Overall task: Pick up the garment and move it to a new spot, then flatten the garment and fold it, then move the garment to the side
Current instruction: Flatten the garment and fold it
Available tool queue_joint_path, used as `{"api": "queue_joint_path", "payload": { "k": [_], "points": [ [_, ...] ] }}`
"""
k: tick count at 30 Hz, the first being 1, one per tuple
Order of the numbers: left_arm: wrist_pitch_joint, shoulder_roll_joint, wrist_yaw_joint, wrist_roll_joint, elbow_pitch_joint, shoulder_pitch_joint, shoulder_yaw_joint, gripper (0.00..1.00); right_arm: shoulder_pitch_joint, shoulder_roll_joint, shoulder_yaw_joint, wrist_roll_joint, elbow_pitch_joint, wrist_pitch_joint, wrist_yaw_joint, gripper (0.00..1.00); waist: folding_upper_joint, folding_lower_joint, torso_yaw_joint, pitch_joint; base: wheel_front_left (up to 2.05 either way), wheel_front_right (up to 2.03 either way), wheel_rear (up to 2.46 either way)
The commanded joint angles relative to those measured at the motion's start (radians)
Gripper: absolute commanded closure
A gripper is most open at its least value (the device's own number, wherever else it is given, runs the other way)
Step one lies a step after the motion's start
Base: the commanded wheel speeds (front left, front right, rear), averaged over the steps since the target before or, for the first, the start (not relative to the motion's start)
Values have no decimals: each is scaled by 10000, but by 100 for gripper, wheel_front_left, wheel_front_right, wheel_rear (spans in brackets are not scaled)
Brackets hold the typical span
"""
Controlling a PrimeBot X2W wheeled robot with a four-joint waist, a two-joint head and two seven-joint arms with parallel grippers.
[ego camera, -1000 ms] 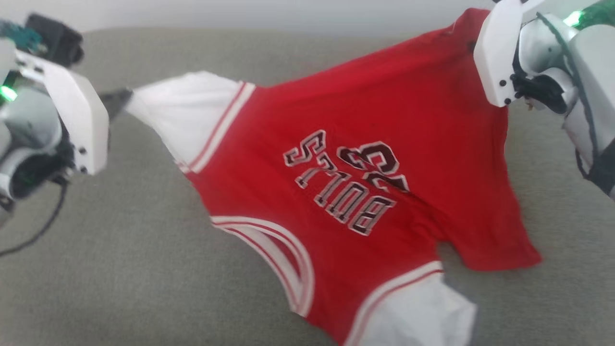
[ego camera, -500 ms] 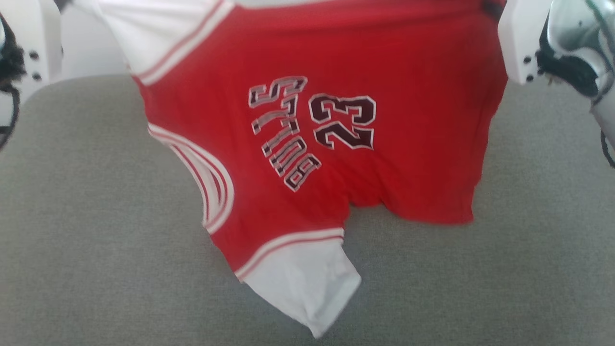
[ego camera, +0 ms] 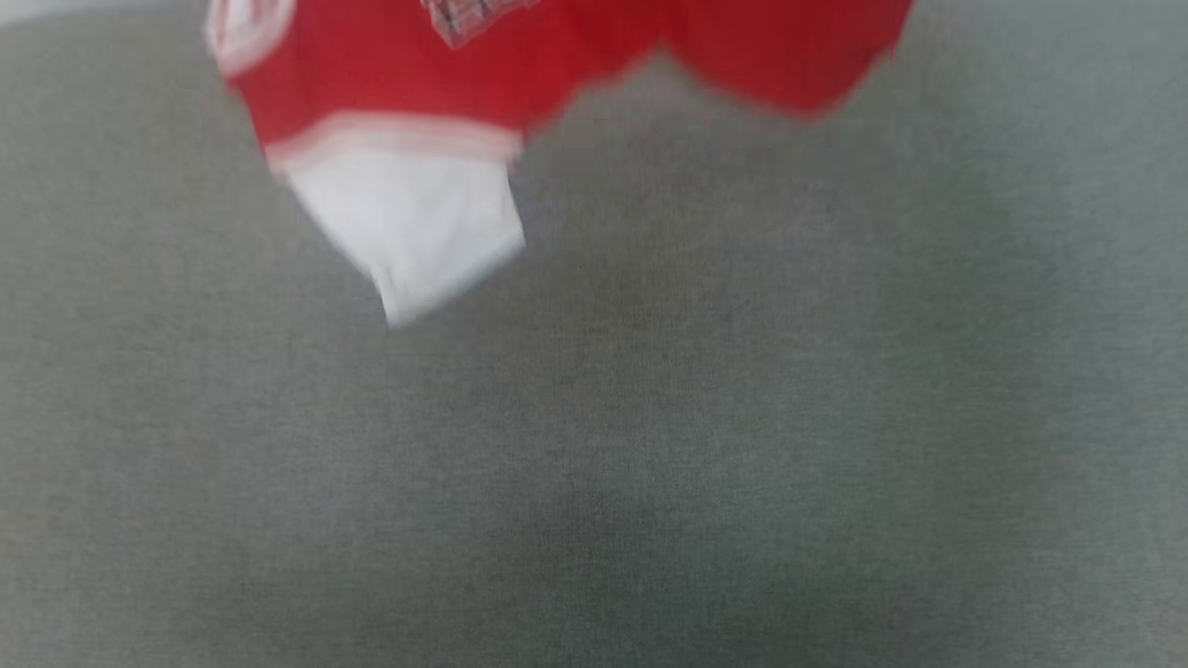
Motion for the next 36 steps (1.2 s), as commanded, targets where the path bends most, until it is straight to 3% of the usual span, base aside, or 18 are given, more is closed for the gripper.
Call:
{"api": "queue_joint_path", "payload": {
  "k": [1,6,9,14,22,27,31,36],
  "points": [
    [-272,-45,43,174,132,-225,60,100,-129,67,-153,-296,127,-391,-2,100,0,0,15,565,0,0,0],
    [-1856,-496,100,822,674,-1124,271,100,-763,548,-1511,-2527,1044,-2153,-2,100,0,0,136,1060,0,0,0],
    [-1973,-699,-386,814,831,-677,326,100,-477,861,-1948,-3504,1502,-2269,-2,100,0,0,239,1082,0,0,0],
    [-1960,-927,-1162,453,1187,562,33,100,374,1303,-2325,-3858,2283,-1996,-2,100,0,0,422,803,0,0,0],
    [-271,-815,-1424,-1254,405,2909,-724,100,2008,1678,-1758,-2683,2950,-1116,-2,100,0,0,680,154,0,0,0],
    [1221,-217,-1426,-2462,-872,4277,-1225,100,3132,1731,-905,-1571,2854,-585,-1,100,0,0,794,-266,0,0,0],
    [2434,259,-1357,-3420,-1900,5373,-1403,100,4191,1444,60,-319,2090,72,-2,100,0,0,864,-589,0,0,0],
    [3645,1050,-618,-4467,-3494,6668,-1558,100,5599,422,1606,1581,31,1298,-1,100,0,0,898,-857,0,0,0]
  ]
}}
